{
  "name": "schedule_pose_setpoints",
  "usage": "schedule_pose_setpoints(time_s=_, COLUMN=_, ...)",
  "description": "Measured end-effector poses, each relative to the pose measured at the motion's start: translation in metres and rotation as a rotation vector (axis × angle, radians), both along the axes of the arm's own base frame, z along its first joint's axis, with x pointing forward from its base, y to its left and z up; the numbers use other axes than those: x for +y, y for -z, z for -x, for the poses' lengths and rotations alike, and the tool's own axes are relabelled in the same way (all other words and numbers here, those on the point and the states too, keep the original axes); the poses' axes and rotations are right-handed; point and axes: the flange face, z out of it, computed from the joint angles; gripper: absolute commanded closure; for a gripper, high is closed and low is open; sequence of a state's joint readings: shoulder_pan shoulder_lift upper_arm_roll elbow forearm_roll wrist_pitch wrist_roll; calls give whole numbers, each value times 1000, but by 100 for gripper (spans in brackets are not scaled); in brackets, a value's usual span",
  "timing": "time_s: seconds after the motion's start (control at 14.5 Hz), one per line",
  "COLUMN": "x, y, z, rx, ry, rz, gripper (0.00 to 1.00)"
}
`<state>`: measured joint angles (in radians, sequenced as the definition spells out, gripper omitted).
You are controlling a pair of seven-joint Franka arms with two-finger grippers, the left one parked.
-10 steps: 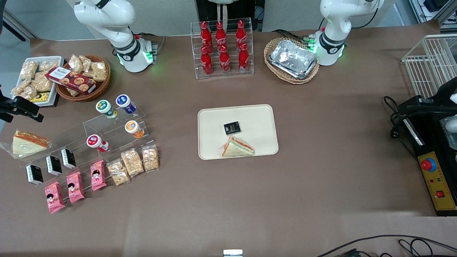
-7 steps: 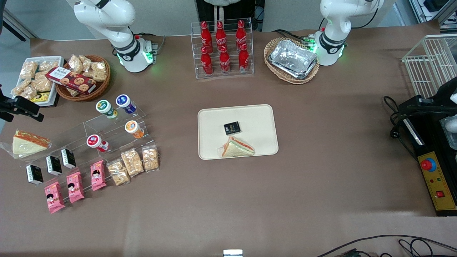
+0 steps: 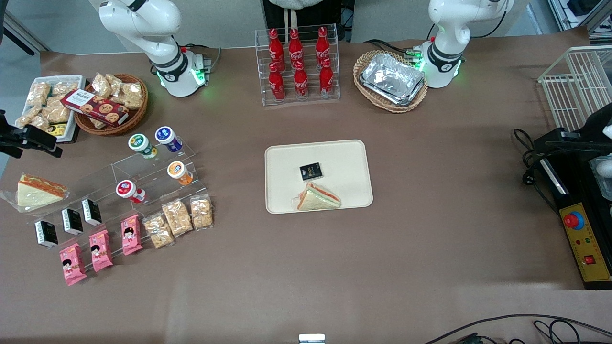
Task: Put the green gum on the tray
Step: 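Move the right gripper over the green-labelled gum bottle on the rack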
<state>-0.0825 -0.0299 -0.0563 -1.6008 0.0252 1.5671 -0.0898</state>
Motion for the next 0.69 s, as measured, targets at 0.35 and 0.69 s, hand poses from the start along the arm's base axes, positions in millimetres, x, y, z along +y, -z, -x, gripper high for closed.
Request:
schedule_pose_setpoints(time_s=0.35, x=22, y=7, z=21, rx=35, ry=-17, rz=-25, gripper=0)
schedule_pose_setpoints(time_s=0.69, x=44, y=32, z=90, rx=26, ry=-38, rz=-34, gripper=0)
